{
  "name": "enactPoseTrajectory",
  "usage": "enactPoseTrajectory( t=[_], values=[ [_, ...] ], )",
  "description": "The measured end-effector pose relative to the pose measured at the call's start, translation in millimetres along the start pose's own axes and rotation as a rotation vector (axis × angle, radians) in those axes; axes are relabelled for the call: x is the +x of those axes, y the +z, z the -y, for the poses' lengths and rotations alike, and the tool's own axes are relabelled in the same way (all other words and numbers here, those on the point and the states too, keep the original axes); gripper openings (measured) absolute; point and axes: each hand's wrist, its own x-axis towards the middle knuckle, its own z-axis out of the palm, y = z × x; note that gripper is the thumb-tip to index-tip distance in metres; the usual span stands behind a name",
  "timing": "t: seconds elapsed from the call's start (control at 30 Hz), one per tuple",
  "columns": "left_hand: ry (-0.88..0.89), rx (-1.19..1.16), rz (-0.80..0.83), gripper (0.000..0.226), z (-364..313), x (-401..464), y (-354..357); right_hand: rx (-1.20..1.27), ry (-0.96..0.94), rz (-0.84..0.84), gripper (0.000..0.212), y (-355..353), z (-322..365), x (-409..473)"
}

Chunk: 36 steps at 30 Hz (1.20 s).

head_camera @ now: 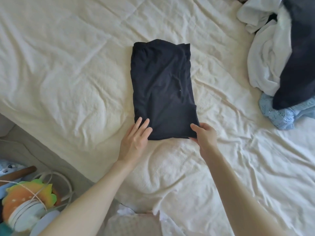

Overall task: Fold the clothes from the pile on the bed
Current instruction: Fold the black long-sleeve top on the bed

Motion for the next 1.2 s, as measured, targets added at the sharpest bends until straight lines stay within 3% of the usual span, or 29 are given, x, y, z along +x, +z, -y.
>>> enactPoseTrajectory(
  t=[0.13,0.23,0.37,0.57,0.73,0.8,0.9,0.93,1.03,1.2],
  values=[
    [0.076,0.094,0.090,0.043,6.9,-4.9,6.6,-0.166,-0.047,-0.108,0.012,-5.2,-13.0,-0.6],
    [0.069,0.181,0.195,0.068,15.2,-8.3,8.4,-0.249,-0.039,-0.107,0.014,-3.7,-14.2,4.3],
    [0.089,0.287,0.199,0.091,22.8,-0.3,9.7,0.058,0.141,0.063,0.011,0.4,-9.0,10.1],
    [0.209,0.227,0.127,0.080,27.8,7.6,-0.2,0.273,0.254,0.166,0.008,-7.2,0.3,5.5],
    [-0.002,-0.049,0.494,0.058,12.6,-8.9,-22.0,-0.028,0.264,0.209,0.009,-23.7,-12.1,-26.1],
    [-0.052,-0.122,0.627,0.049,7.9,-15.2,-38.9,-0.078,0.369,0.245,0.004,-36.9,-17.7,-46.1],
    [-0.154,-0.358,0.837,0.043,4.4,-26.7,-62.1,-0.089,0.469,0.319,0.031,-64.7,-21.1,-67.5],
    [-0.187,-0.455,0.873,0.042,4.9,-30.2,-67.4,-0.097,0.476,0.343,0.030,-72.1,-18.9,-71.5],
    [-0.269,-0.723,0.756,0.042,10.9,-28.3,-82.5,-0.121,0.474,0.358,0.017,-79.5,-1.1,-71.2],
    [-0.505,-1.041,0.241,0.025,28.6,20.0,-80.4,-0.027,0.355,0.289,0.023,-38.2,50.9,-44.8]
  ],
)
